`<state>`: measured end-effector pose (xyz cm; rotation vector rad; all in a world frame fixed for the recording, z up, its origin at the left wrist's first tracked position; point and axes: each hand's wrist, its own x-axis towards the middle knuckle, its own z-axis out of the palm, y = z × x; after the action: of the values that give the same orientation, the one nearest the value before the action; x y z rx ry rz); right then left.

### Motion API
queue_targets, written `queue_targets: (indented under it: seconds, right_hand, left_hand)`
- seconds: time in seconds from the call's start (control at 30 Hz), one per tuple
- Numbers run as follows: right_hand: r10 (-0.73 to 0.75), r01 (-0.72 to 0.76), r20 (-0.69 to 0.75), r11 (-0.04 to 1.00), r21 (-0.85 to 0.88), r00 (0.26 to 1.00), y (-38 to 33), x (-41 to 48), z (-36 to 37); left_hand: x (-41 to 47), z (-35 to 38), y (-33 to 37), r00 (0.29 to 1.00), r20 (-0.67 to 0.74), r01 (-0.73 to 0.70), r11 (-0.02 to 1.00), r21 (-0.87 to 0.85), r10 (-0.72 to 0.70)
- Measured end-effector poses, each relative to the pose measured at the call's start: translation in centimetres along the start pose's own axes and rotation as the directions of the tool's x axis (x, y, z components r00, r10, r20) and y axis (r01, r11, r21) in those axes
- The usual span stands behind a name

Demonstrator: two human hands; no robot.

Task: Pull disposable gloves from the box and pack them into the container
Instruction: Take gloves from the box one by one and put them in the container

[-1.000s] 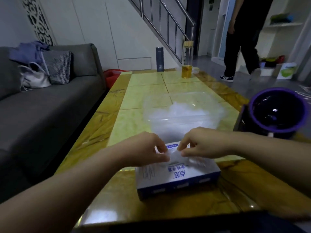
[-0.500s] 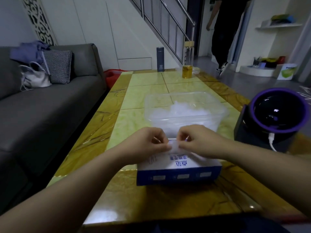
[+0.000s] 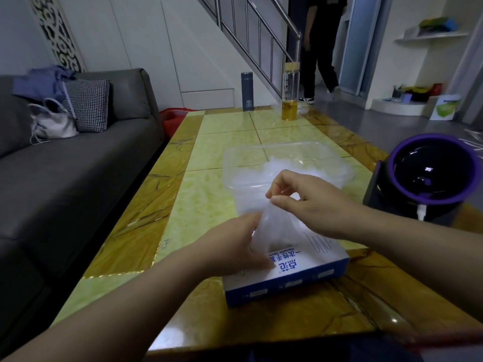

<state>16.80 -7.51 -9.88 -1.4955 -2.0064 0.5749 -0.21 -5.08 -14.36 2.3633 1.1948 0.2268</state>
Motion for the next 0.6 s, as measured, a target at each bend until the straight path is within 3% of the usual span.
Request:
queue_targets:
  seconds: [0.13, 0.2, 0.3, 0.47, 0.6]
  right_hand:
    - [-0.054, 0.055, -0.062, 0.998, 0.014, 0.997, -0.6, 0.0, -0.6]
    - [-0.04, 0.042, -0.062, 0.999, 0.026, 0.997, -0.7, 0.1, -0.8]
    - [0.051, -0.051, -0.013, 0.999, 0.014, 0.999, 0.0, 0.0, -1.0]
    - [0.249, -0.247, -0.019, 0.966, 0.081, 0.968, 0.1, 0.2, -1.6]
    - [0.336, -0.339, 0.041, 0.932, 0.126, 0.941, -0.5, 0.1, -1.6]
  left_hand:
    - [-0.1, -0.2, 0.2, 1.0, 0.014, 0.012, 0.999, -0.03, -0.012]
    - [-0.2, -0.7, 0.3, 0.997, 0.063, 0.045, 0.99, -0.133, -0.037]
    - [-0.4, -1.4, 0.2, 0.998, 0.06, 0.049, 0.938, -0.343, -0.03]
    - [-0.5, -2.0, 0.1, 0.987, -0.116, 0.045, 0.874, -0.484, -0.115]
    - [-0.5, -3.2, 0.6, 0.977, -0.15, 0.02, 0.773, -0.635, -0.149]
